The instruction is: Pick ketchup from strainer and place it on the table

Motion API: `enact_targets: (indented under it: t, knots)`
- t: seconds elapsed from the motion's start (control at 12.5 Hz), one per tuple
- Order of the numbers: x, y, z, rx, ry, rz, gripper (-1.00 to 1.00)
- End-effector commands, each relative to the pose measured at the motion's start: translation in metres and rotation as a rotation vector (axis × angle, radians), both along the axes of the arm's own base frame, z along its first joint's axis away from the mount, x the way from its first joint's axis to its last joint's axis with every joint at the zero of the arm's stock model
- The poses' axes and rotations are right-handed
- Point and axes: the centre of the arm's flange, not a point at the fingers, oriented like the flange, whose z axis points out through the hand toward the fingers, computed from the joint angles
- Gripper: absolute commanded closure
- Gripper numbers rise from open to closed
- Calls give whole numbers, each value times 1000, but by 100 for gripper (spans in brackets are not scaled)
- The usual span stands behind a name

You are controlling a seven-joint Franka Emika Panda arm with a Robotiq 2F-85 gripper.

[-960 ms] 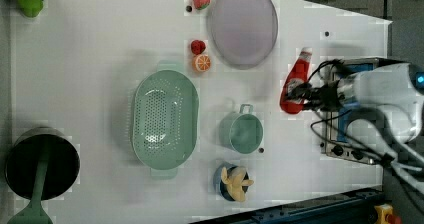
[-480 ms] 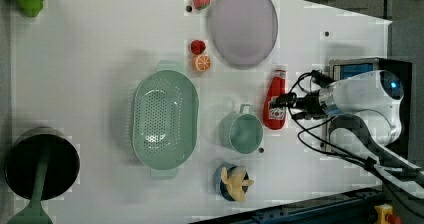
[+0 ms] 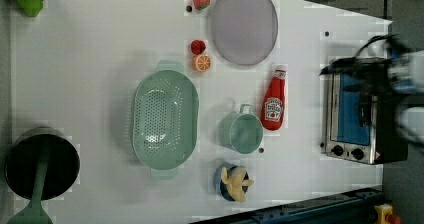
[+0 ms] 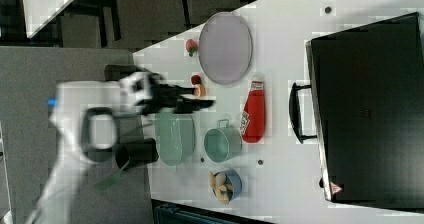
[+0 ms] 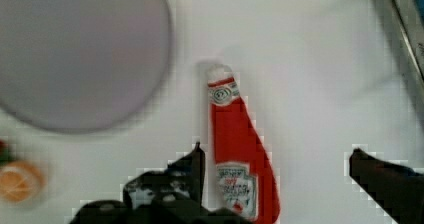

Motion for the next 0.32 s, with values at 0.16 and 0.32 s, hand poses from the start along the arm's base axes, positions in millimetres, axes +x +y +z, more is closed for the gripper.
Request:
enact_targets:
  t: [0.16,0.32]
  knots:
    - [-2,22,93,99,16,-107,-100]
    - [3,21,134,101,-46,-111,-100]
